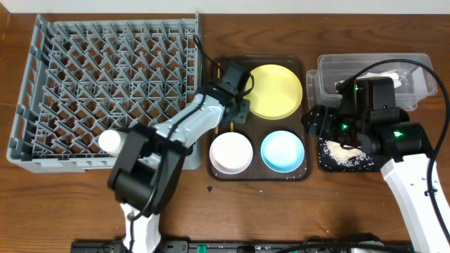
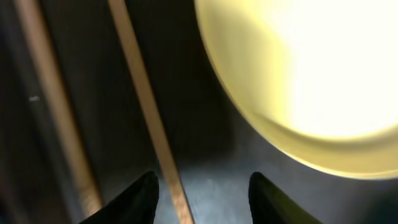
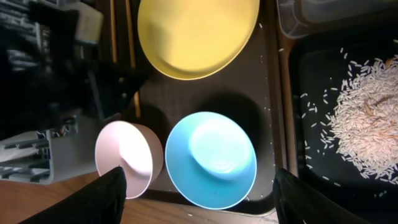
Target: Sort waste into correct bins and load items into the dishwasher
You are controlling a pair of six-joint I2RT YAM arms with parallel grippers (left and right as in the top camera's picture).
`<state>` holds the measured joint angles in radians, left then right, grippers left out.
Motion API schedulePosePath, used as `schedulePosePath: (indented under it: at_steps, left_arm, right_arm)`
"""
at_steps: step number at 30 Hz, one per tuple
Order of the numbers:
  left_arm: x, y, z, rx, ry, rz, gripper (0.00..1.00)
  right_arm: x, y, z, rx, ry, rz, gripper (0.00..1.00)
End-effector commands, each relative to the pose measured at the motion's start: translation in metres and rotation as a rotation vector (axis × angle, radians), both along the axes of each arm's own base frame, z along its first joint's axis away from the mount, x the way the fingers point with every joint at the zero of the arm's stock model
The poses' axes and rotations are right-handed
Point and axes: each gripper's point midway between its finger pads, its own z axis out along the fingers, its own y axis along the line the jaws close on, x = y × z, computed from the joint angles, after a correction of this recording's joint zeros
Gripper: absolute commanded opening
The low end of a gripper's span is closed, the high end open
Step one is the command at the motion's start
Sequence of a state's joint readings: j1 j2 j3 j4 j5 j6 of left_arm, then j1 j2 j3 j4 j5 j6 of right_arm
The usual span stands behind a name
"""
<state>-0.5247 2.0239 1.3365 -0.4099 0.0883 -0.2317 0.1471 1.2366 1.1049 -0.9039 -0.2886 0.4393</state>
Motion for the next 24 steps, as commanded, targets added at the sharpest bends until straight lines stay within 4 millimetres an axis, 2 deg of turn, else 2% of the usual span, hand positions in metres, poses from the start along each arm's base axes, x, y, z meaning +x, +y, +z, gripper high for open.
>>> schedulePosePath:
  at_steps: [1,7,13,16,20,24]
  left_arm:
    - [0.007,0.003,-0.015,0.026,0.004,0.034,0.47]
    - [0.007,0.012,-0.03,0.058,0.024,0.109,0.36]
    - [0.001,0.009,-0.031,0.067,0.041,0.103,0.14]
    - [0.001,0.01,-0.025,0.073,0.049,0.103,0.09]
    - [0.009,0.005,0.007,0.065,0.026,0.09,0.08]
    - [0.022,0.002,0.063,0.047,-0.046,0.078,0.08]
  right_arm:
    - [0.001,-0.001,0.004,0.003,-0.008,0.004,0.72]
    - [-0.003,-0.002,0.002,0.001,0.009,0.004,0.71]
    - [-0.003,-0.002,0.002,0.001,0.008,0.004,0.7]
    - [-0.003,-0.002,0.002,0.0,0.009,0.004,0.69]
    - [-0.003,-0.002,0.002,0.0,0.009,0.004,0.69]
    - [-0.003,-0.002,0.002,0.0,0.01,0.004,0.69]
